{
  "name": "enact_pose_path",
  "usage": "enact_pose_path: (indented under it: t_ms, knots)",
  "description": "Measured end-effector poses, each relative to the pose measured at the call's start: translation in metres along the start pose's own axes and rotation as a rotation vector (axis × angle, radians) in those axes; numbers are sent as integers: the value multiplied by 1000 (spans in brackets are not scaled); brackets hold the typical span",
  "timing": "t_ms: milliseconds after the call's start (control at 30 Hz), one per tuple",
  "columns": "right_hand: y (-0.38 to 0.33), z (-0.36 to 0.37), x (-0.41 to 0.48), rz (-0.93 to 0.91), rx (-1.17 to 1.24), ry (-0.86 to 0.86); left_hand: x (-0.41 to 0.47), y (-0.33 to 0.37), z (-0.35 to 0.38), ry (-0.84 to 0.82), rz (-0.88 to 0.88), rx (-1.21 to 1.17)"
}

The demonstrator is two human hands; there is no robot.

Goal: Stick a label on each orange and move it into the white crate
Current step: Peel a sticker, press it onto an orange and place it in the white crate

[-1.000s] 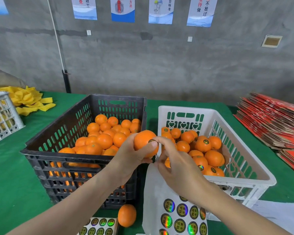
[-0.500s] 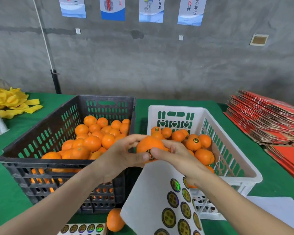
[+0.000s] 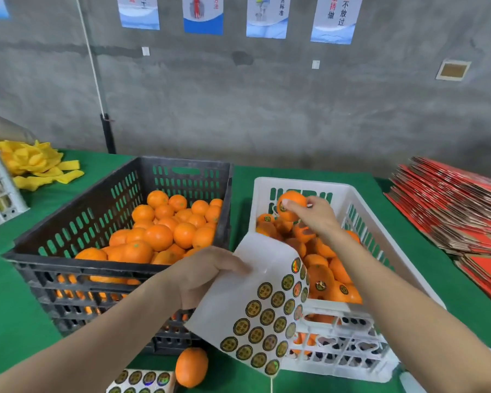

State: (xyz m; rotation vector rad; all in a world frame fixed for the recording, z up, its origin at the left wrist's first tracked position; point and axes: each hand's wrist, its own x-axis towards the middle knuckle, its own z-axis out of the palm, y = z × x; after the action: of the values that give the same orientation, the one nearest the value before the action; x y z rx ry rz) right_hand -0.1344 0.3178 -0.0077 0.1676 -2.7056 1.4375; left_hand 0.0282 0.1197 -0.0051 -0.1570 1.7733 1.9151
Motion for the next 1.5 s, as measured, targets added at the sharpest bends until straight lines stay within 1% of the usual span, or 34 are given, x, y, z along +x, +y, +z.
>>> enact_pose_path:
  t_ms: [100, 200, 267, 367, 433, 467, 500, 533, 567, 600, 633, 667, 700, 733, 767, 833, 900, 1033, 1100, 1167, 1200, 1233, 1300, 1367, 1400, 1433, 1500]
  knots:
    - [40, 11, 47, 107, -351, -39, -6, -10, -11, 13, -5, -87]
    - [72, 34, 72, 145, -584, -93, -9, -12, -19, 39, 52, -120]
    - [83, 47, 82, 140, -658, -114, -9, -11, -23, 67, 69, -118]
    - [89, 57, 89, 148, -678, -141, -10, -7, -28, 141, 76, -59]
    - [79, 55, 85, 157, -701, -179, -12, -5, -27, 169, 72, -37]
    - [67, 51, 79, 128, -698, -189, -13, -4, -27, 174, 72, -34]
    - [51, 46, 70, 54, -651, -183, -13, -3, -27, 177, 72, -35]
    - [32, 40, 57, -60, -541, -165, -14, -2, -26, 177, 70, -39]
    - [13, 33, 41, -185, -377, -160, -15, -1, -26, 174, 64, -43]
    - [-5, 24, 20, -295, -179, -199, -14, -1, -27, 168, 63, -52]
    - [-21, 14, -5, -390, 1, -272, -14, 0, -29, 164, 61, -56]
    - [-32, 3, -34, -486, 122, -356, -13, -1, -29, 149, 59, -67]
    - [-41, -7, -61, -590, 177, -423, -13, 0, -29, 129, 62, -76]
    - [-45, -12, -84, -697, 167, -452, -12, 1, -28, 109, 71, -84]
    - [-47, -14, -104, -803, 103, -450, -11, 1, -27, 86, 80, -88]
    - [-46, -8, -131, -938, -66, -391, -10, 1, -20, 40, 101, -90]
    - [-41, 1, -143, -978, -152, -324, -10, 1, -15, 8, 125, -71]
    - [-32, 4, -152, -1051, -206, -233, -15, -3, -6, 6, 136, -9]
    - [-29, 6, -158, -1089, -226, -203, -20, -8, -3, 28, 136, 36]
    - [-27, 8, -165, -1122, -225, -214, -26, -14, -3, 76, 122, 94]
    - [-26, 9, -169, -1111, -183, -237, -29, -17, -3, 77, 107, 132]
    - [-25, 9, -171, -1058, -106, -275, -33, -20, -3, 54, 98, 170]
    - [-29, 8, -171, -856, 102, -371, -39, -25, -3, 22, 116, 275]
    - [-34, 8, -167, -671, 236, -438, -42, -32, -3, -51, 129, 392]
    - [-37, 10, -166, -608, 244, -480, -43, -35, -3, -93, 137, 444]
    - [-40, 12, -165, -562, 204, -547, -42, -38, -3, -127, 145, 477]
    - [-43, 18, -164, -502, 34, -691, -44, -39, 0, -157, 169, 513]
